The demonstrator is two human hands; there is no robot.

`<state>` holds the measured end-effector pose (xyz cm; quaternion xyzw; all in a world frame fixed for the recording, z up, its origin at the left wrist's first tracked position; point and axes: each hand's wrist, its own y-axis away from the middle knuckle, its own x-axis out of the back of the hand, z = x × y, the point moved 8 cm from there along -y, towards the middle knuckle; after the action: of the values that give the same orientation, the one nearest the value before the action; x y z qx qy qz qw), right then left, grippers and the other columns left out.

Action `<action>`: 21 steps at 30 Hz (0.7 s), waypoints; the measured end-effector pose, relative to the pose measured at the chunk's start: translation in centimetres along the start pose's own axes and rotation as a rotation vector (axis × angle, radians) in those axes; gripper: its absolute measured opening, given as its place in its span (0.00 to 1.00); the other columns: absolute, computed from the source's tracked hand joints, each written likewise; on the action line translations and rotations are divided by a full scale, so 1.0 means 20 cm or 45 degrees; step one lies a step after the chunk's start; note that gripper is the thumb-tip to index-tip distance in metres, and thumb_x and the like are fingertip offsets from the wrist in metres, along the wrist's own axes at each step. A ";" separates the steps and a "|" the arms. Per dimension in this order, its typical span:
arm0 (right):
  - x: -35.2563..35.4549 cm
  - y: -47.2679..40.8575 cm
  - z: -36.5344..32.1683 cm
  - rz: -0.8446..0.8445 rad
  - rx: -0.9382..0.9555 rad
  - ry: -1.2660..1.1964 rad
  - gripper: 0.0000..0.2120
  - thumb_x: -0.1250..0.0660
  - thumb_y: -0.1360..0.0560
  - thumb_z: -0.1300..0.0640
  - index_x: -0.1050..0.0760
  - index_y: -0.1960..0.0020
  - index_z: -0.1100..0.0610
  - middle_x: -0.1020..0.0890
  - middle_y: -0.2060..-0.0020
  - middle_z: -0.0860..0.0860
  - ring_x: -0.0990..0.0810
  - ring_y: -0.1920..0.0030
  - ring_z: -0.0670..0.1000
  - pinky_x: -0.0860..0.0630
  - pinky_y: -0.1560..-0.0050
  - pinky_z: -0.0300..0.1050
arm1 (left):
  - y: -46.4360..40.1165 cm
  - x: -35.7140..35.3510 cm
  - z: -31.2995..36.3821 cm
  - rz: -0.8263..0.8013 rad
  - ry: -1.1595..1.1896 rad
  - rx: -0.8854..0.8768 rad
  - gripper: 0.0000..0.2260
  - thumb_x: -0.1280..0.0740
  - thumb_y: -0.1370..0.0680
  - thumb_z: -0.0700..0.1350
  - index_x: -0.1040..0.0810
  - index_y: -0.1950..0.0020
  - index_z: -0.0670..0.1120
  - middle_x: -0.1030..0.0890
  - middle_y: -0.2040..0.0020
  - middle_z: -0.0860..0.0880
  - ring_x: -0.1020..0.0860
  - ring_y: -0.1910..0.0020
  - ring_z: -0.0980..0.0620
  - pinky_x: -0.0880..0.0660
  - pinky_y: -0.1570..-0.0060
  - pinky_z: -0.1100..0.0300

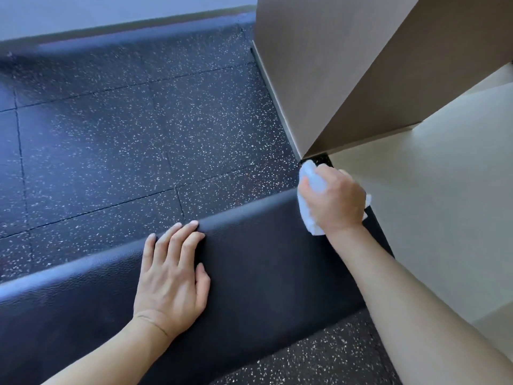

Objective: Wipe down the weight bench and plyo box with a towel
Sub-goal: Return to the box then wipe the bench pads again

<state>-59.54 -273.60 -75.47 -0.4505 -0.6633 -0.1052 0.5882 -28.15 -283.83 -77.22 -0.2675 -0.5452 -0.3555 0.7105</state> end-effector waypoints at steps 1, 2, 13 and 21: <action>-0.03 -0.04 -0.01 -0.022 -0.038 0.031 0.10 0.42 0.29 0.49 0.41 0.65 0.49 0.39 0.72 0.46 0.37 0.71 0.56 0.49 0.67 0.43 | 0.00 0.00 0.00 -0.004 0.005 0.001 0.23 0.41 0.24 0.49 0.25 0.31 0.44 0.27 0.24 0.46 0.29 0.24 0.38 0.39 0.23 0.35; -0.06 -0.07 -0.05 -0.054 -0.067 0.052 0.11 0.39 0.29 0.50 0.39 0.66 0.50 0.37 0.73 0.47 0.33 0.71 0.58 0.47 0.67 0.43 | 0.00 0.00 0.01 -0.008 0.011 -0.001 0.23 0.41 0.24 0.49 0.25 0.31 0.44 0.27 0.24 0.46 0.29 0.24 0.38 0.39 0.23 0.35; -0.19 0.05 -0.66 -0.212 0.236 -0.274 0.19 0.27 0.31 0.49 0.38 0.65 0.49 0.29 0.74 0.48 0.34 0.69 0.54 0.36 0.66 0.47 | -0.03 -0.01 -0.01 0.035 0.011 -0.034 0.24 0.40 0.25 0.49 0.27 0.29 0.45 0.27 0.23 0.47 0.28 0.25 0.40 0.36 0.25 0.34; 0.04 0.35 -0.44 -0.143 0.599 -0.361 0.14 0.28 0.28 0.48 0.29 0.66 0.52 0.30 0.71 0.47 0.30 0.67 0.53 0.30 0.67 0.51 | -0.03 -0.01 -0.02 0.051 0.002 -0.034 0.24 0.40 0.25 0.50 0.27 0.30 0.46 0.27 0.24 0.49 0.27 0.26 0.41 0.36 0.25 0.36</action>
<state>-48.31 -275.08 -74.94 -0.2743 -0.7690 0.0835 0.5713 -28.38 -284.46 -77.47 -0.2875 -0.5343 -0.3487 0.7144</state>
